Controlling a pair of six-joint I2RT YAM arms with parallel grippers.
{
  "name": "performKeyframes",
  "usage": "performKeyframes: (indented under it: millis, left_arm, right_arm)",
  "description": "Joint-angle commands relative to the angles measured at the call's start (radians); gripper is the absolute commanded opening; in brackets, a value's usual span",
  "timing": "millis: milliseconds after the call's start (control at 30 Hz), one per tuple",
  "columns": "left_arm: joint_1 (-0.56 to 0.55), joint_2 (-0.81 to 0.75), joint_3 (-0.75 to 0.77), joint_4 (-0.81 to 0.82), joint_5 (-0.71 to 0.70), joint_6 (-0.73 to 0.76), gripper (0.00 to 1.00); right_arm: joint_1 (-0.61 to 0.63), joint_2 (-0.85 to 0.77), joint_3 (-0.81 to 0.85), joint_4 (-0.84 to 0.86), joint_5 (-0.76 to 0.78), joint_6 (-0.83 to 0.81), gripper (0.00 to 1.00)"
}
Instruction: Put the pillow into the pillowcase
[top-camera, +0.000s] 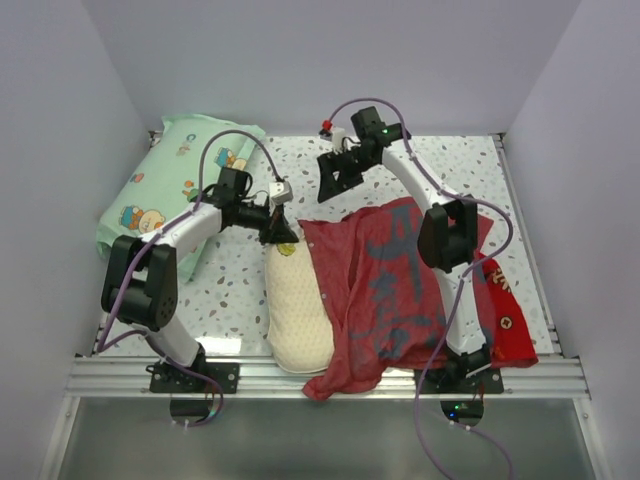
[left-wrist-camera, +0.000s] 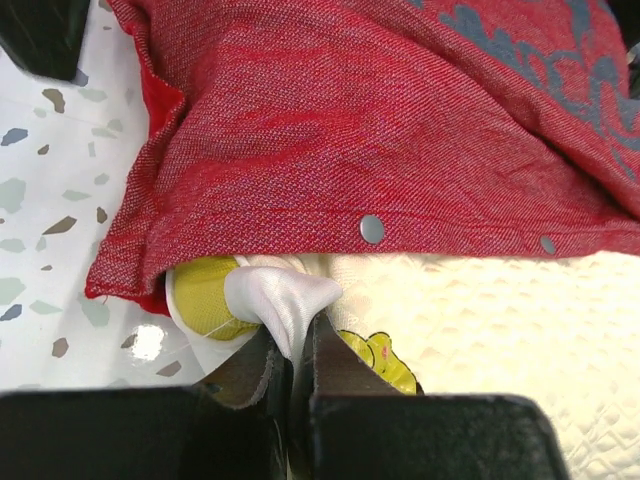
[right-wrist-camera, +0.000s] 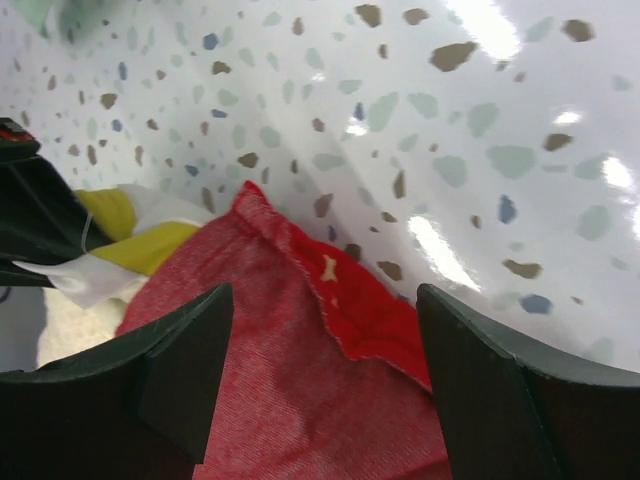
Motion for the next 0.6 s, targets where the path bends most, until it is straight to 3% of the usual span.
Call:
performKeyframes:
  millis: [0, 267, 300, 367, 400, 433, 567]
  left_arm:
    - [-0.008, -0.006, 0.039, -0.054, 0.008, 0.119, 0.00]
    - [-0.012, -0.023, 0.025, 0.003, -0.049, 0.120, 0.00]
    - [-0.012, -0.025, 0.027, 0.003, -0.061, 0.125, 0.00]
    - [-0.015, -0.035, 0.024, 0.007, -0.072, 0.137, 0.00]
    - [-0.017, -0.040, 0.022, 0.010, -0.081, 0.140, 0.00]
    - [-0.018, -0.045, 0.018, 0.015, -0.086, 0.143, 0.00]
    - [-0.054, -0.057, 0.018, 0.035, -0.116, 0.173, 0.00]
  right_arm:
    - [0.057, 0.022, -0.030, 0.039, -0.124, 0.107, 0.78]
    - [0.100, 0.093, -0.168, 0.084, -0.230, 0.205, 0.78]
    - [0.104, 0.098, -0.174, 0.076, -0.242, 0.204, 0.69]
    - [0.107, 0.096, -0.179, 0.084, -0.279, 0.210, 0.39]
    - [0.107, 0.090, -0.174, 0.104, -0.282, 0.219, 0.08]
    - [0.107, 0.082, -0.168, 0.116, -0.288, 0.243, 0.01]
    - [0.110, 0.016, -0.113, 0.241, -0.325, 0.383, 0.00]
